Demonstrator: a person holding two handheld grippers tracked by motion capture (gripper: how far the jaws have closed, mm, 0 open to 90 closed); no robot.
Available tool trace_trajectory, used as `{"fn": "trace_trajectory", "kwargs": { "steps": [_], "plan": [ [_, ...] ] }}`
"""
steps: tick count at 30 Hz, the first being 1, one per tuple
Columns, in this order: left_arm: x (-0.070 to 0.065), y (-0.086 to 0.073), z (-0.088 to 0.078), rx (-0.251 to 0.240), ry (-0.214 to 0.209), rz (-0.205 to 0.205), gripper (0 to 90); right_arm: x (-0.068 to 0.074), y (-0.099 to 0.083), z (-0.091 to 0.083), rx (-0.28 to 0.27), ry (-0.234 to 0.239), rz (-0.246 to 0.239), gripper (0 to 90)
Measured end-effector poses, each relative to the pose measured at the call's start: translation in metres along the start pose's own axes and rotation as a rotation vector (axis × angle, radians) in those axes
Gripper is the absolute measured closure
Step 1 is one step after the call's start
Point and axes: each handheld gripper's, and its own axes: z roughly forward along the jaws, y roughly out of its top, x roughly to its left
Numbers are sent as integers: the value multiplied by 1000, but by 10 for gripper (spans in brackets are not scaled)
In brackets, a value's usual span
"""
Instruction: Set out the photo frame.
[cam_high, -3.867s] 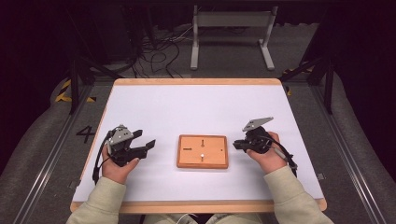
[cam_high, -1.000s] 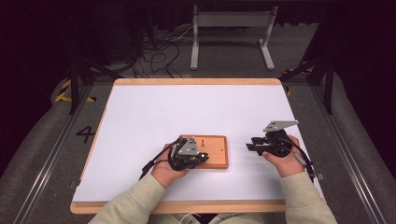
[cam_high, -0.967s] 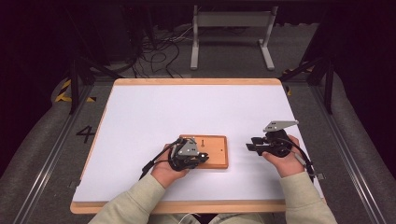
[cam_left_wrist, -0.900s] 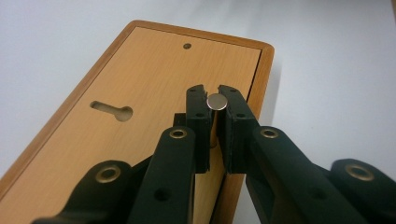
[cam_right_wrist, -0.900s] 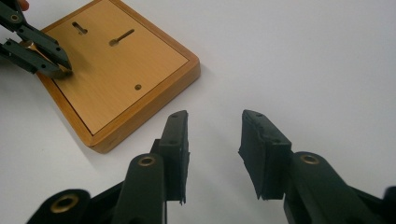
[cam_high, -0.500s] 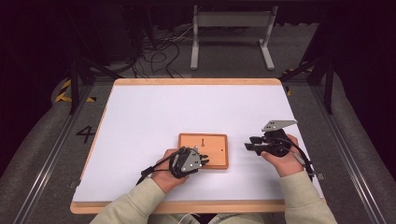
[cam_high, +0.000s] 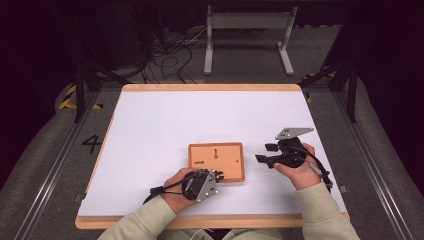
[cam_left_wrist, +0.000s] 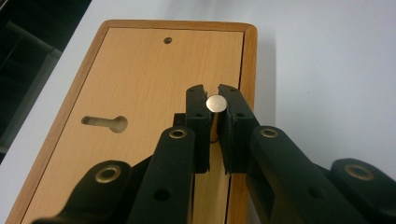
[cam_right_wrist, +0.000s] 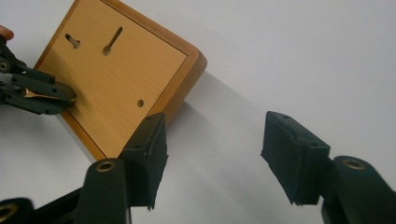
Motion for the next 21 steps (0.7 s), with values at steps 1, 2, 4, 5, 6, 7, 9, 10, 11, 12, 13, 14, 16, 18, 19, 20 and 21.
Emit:
{"fn": "trace_trajectory", "kwargs": {
  "steps": [1,2,4,5,6,7,9,10,11,12,13,14,16,18,19,20,21],
  "plan": [
    [-1,0,0,0,1,-3,835,1,1,1,-1,8,2,390],
    [-1,0,0,1,2,-1,835,2,2,2,-1,12,-1,378],
    [-1,0,0,1,9,7,836,4,3,4,-1,23,-2,363],
    [-1,0,0,0,10,5,836,5,4,6,0,32,0,351],
    [-2,0,0,-2,9,0,836,5,5,8,-1,38,1,340],
    [-2,0,0,-4,9,-3,836,6,6,10,-1,44,2,331],
    [-2,0,0,-5,9,-5,836,7,8,14,-2,57,4,308],
    [-2,0,0,-5,9,-3,836,7,9,17,-3,62,10,302],
    [-2,0,0,-4,8,-3,837,7,11,19,-2,68,19,297],
    [-2,-1,0,-5,9,-3,837,6,12,22,1,75,25,293],
    [-2,-1,0,-5,10,-4,837,6,14,25,8,81,33,287],
    [-2,-1,-1,-4,8,-4,837,6,15,29,14,86,38,283],
    [-2,-1,-1,-3,6,-7,837,5,17,34,26,102,47,277],
    [-3,-1,-1,-3,7,-8,837,6,19,42,42,120,62,273],
    [-2,-1,-1,-4,7,-4,837,7,20,46,47,129,62,270],
    [-2,-1,-1,-5,8,-3,837,8,20,51,56,137,65,268],
    [-2,-1,-1,-6,8,-3,837,8,21,54,62,145,66,267]
  ]
}}
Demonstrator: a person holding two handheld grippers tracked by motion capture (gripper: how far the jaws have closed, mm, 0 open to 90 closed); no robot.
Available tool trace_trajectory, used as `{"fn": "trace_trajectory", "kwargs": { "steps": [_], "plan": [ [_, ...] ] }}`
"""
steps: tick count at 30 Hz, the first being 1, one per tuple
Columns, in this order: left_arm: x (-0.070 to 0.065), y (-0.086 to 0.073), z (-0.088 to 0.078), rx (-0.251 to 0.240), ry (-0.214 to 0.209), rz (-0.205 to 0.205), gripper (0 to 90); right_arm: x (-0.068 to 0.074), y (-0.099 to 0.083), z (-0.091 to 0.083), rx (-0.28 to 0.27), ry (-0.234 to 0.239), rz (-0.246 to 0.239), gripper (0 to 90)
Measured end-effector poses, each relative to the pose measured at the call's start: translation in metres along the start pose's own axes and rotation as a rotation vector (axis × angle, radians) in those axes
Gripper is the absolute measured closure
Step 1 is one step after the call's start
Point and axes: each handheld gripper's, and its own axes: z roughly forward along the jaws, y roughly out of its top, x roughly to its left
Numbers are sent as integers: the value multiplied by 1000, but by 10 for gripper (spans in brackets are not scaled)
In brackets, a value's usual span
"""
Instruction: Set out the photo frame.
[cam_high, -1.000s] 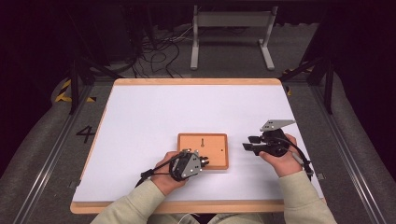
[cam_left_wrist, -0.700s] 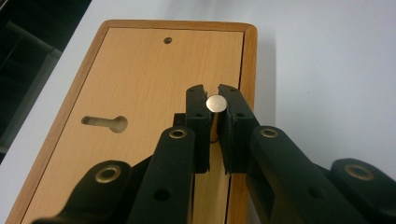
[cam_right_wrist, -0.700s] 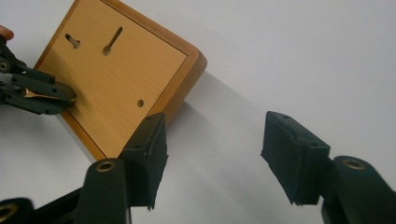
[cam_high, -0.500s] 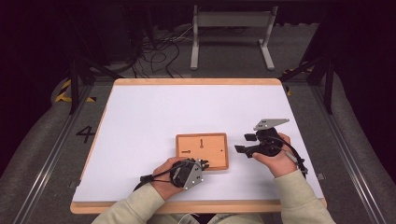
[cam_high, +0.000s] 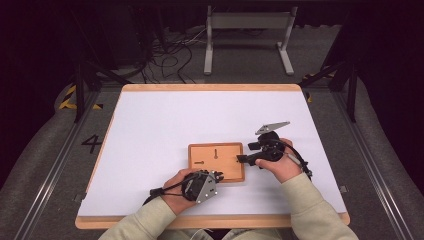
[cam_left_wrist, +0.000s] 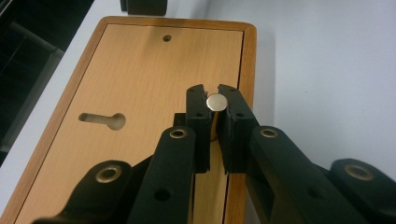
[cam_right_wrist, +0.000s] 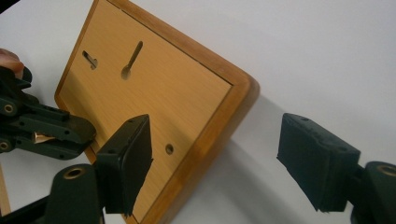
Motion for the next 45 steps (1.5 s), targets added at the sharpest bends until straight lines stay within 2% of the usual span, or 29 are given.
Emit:
{"fn": "trace_trajectory", "kwargs": {
  "steps": [9,13,16,22,24,27,31,33,36,40,41,42,45],
  "plan": [
    [0,-1,0,-2,-7,-7,837,-3,5,22,26,62,29,262],
    [0,-1,0,-4,-11,-6,837,-4,5,31,41,100,44,251],
    [1,-1,0,-5,-7,-5,837,-5,5,38,51,146,58,258],
    [2,-2,-1,-14,-30,-31,833,-6,5,35,49,167,60,304],
    [6,-4,-3,-14,-61,-60,825,-6,5,33,52,169,50,315],
    [11,-8,-11,-22,-90,-121,719,-4,6,31,48,162,29,320],
    [20,-15,-27,-46,-141,-205,659,-1,6,28,46,153,6,331],
    [22,-17,-34,-66,-162,-234,659,0,6,27,46,149,-7,335],
    [29,-21,-47,-110,-192,-321,612,2,6,25,43,139,-27,339],
    [39,-30,-60,-132,-191,-408,570,6,6,21,41,127,-58,350],
    [39,-30,-60,-132,-191,-408,560,6,6,21,41,127,-58,350],
    [42,-34,-64,-138,-175,-443,560,7,6,20,40,124,-66,352],
    [52,-43,-74,-156,-147,-494,545,10,4,17,31,112,-100,353]
  ]
}}
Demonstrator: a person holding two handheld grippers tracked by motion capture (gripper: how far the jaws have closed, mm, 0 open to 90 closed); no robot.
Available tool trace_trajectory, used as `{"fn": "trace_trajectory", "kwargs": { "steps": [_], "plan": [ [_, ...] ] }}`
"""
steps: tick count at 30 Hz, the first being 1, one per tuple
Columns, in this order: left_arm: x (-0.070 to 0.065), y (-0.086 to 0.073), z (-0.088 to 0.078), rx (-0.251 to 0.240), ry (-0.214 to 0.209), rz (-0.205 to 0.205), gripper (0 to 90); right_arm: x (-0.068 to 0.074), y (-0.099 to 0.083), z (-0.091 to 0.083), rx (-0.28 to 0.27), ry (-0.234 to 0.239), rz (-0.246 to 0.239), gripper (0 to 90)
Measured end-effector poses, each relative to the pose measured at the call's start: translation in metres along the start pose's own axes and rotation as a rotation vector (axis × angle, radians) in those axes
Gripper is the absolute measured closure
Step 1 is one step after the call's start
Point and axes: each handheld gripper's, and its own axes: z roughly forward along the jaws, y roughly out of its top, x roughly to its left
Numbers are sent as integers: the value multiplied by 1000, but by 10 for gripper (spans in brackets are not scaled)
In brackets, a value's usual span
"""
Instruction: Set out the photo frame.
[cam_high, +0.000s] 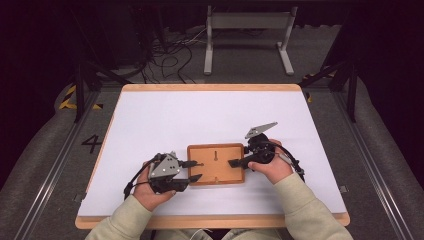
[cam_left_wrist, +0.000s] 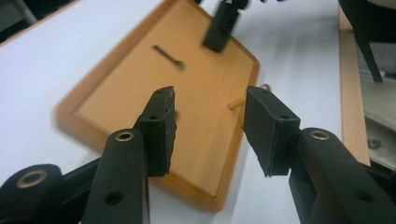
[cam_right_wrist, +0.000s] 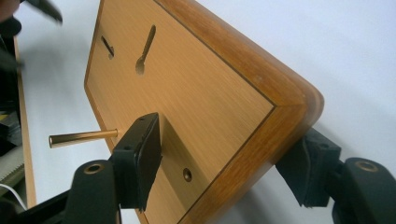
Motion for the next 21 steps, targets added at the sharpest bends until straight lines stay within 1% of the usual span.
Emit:
{"fn": "trace_trajectory", "kwargs": {
  "steps": [3,6,9,11,16,21],
  "plan": [
    [11,-3,-13,-44,30,-47,544,4,-1,-2,-9,-13,-30,358],
    [21,-8,-20,-67,60,-90,531,7,-2,-5,-8,-26,-64,371],
    [33,-18,-25,-79,96,-156,495,12,-2,-8,-2,-39,-100,382],
    [39,-22,-28,-83,118,-180,488,15,-2,-11,2,-51,-125,393],
    [48,-29,-31,-73,159,-208,477,25,-3,-18,13,-78,-205,428],
    [54,-34,-31,-49,192,-235,475,36,-7,-26,19,-107,-301,480]
  ]
}}
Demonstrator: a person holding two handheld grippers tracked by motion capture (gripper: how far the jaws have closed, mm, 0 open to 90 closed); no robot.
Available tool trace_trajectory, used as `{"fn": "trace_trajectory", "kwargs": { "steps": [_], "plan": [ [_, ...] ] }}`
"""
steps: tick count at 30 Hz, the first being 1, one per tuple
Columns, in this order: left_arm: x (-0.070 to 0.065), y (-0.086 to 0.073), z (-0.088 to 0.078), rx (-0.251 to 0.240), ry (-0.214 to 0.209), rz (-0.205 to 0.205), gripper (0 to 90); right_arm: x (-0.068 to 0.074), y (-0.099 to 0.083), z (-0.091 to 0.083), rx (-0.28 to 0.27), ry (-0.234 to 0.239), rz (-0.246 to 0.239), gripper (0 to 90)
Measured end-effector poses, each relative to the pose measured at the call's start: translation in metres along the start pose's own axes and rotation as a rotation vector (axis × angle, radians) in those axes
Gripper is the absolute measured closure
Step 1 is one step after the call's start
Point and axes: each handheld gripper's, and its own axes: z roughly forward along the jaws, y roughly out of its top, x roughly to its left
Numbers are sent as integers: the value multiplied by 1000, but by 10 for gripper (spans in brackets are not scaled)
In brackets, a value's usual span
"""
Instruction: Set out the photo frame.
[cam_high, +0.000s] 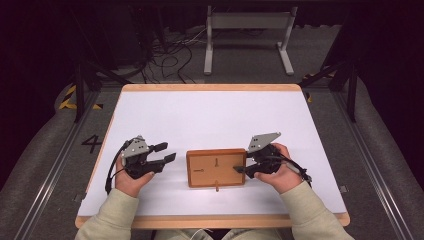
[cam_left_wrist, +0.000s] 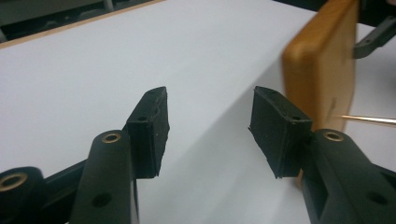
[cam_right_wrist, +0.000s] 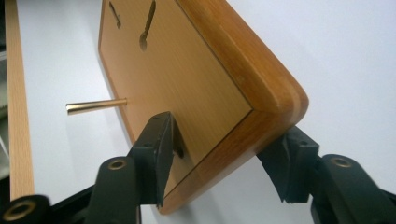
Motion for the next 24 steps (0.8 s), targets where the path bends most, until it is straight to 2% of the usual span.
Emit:
{"fn": "trace_trajectory", "kwargs": {
  "steps": [4,8,12,18,24],
  "plan": [
    [4,-2,1,7,15,-12,475,8,0,-8,13,-4,-90,533],
    [7,-4,2,9,20,-20,475,15,-2,-14,18,-12,-157,565],
    [8,-5,4,25,23,-20,464,24,-3,-20,31,-4,-202,607],
    [11,-10,10,57,28,-43,442,33,-7,-26,36,13,-240,655],
    [10,-10,12,64,25,-40,426,41,-10,-31,42,40,-264,674]
  ]
}}
